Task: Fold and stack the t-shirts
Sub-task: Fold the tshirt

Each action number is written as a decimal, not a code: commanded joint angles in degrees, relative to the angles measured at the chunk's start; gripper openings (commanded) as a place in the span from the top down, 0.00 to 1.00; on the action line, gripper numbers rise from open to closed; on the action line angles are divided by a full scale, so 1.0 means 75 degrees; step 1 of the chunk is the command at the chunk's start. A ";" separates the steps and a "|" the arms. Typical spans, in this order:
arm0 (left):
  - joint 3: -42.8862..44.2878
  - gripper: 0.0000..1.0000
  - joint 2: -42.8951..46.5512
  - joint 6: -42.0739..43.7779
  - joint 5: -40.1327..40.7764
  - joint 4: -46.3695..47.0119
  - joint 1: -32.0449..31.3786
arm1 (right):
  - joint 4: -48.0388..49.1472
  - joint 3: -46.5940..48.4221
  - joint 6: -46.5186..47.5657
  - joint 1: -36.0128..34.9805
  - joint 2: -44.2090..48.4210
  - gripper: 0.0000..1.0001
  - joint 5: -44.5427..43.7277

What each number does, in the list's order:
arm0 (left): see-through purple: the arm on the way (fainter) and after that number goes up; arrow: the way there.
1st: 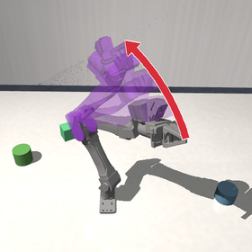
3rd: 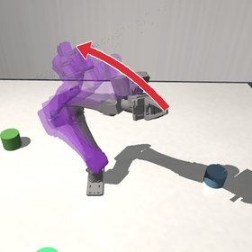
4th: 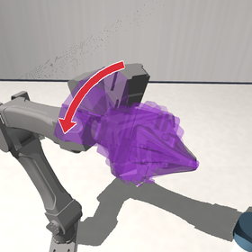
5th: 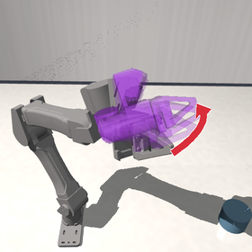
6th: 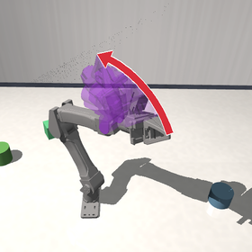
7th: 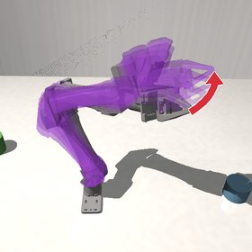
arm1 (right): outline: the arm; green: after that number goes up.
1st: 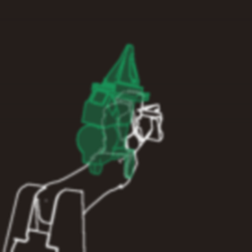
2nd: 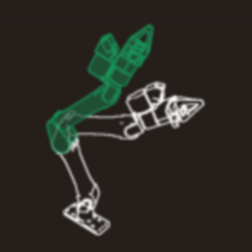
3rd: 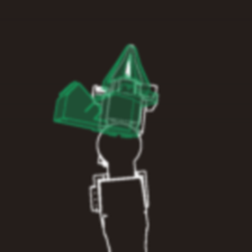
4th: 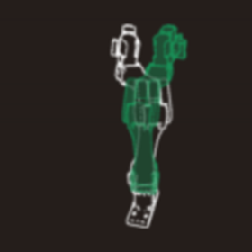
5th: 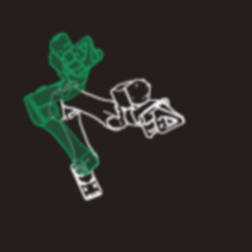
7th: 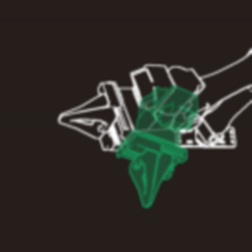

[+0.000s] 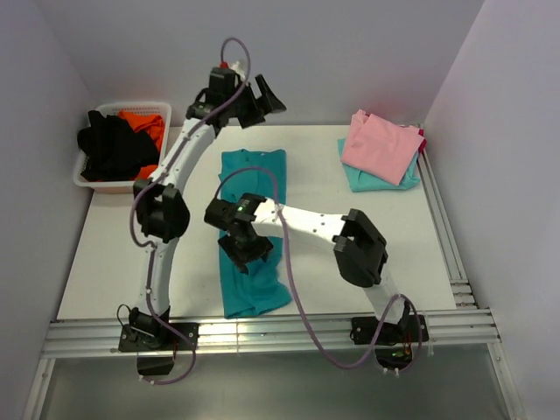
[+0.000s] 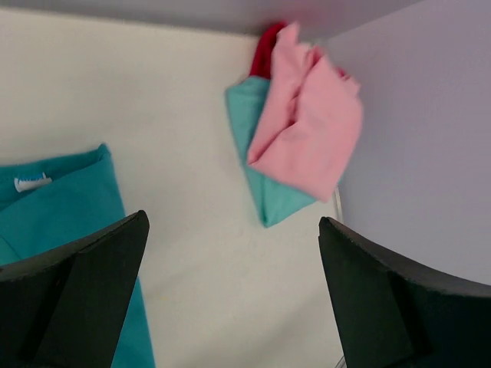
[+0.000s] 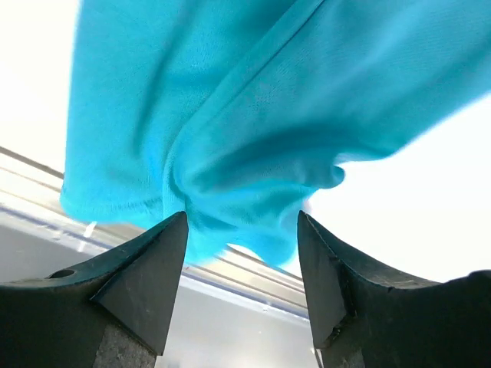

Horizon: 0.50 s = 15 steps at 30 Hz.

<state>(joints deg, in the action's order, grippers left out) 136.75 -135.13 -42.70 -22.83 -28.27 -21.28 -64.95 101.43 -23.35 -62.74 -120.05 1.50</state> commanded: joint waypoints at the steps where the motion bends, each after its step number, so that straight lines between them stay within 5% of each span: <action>1: -0.0079 0.01 0.1445 0.0115 0.0359 0.0243 0.0258 | -0.0527 0.0562 -0.0283 0.0045 0.1063 0.34 -0.1078; 8: -0.1542 0.09 0.3528 0.0595 0.1671 -0.1408 0.0282 | -0.0950 -0.0010 -0.0951 0.0033 0.2341 0.34 -0.1605; 12: -0.4481 0.17 0.4960 0.0724 0.2421 -0.2637 0.0025 | -0.0494 -0.1716 -0.1595 0.0115 0.3243 0.37 -0.1876; 15: -0.6883 0.22 0.5980 0.0468 0.3008 -0.3108 -0.0618 | 0.0570 -0.3355 -0.2205 0.0395 0.4273 0.37 -0.1011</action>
<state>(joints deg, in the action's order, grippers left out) 97.84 -93.30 -39.44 -6.37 -39.94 -21.85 -66.57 85.45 -33.82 -61.82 -93.03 -8.71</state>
